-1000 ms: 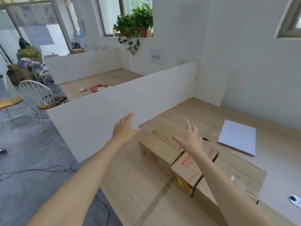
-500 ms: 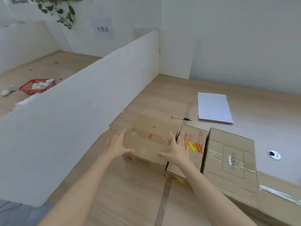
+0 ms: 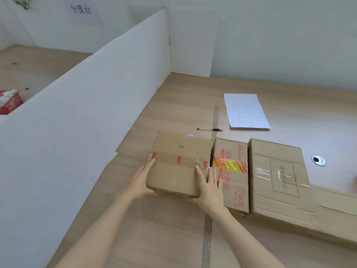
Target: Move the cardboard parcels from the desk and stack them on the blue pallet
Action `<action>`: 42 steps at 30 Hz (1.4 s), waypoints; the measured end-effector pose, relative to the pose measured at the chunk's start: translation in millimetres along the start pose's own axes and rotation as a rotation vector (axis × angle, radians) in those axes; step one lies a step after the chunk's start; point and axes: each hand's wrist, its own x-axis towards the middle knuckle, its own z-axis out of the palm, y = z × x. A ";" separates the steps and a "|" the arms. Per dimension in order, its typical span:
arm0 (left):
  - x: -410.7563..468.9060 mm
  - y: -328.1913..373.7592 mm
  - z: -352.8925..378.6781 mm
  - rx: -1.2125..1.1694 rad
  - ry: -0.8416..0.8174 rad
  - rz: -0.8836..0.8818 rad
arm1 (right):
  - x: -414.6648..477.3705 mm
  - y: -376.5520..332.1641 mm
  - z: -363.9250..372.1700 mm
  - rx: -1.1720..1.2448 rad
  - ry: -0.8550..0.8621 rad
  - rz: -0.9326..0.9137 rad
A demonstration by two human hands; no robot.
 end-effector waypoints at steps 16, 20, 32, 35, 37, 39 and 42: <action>4.1 37.2 -71.2 0.027 0.053 0.065 | 21.2 -19.9 -78.2 0.259 -0.014 -0.062; -2.4 72.8 -116.8 0.055 0.076 0.099 | 22.1 -29.6 -129.8 0.335 0.041 -0.113; -22.6 235.8 -171.5 0.060 0.148 0.427 | -50.5 3.2 -280.9 0.427 0.399 -0.163; -27.3 284.9 -152.5 0.092 0.144 0.515 | -81.3 35.5 -309.2 0.410 0.480 -0.115; -31.0 319.8 -133.0 0.093 0.127 0.577 | -105.7 63.0 -324.1 0.399 0.531 -0.069; -36.0 356.1 -108.2 0.109 0.109 0.637 | -133.4 95.5 -336.3 0.381 0.579 -0.021; -47.8 411.1 -62.6 0.101 0.063 0.721 | -182.2 150.3 -350.2 0.353 0.641 0.043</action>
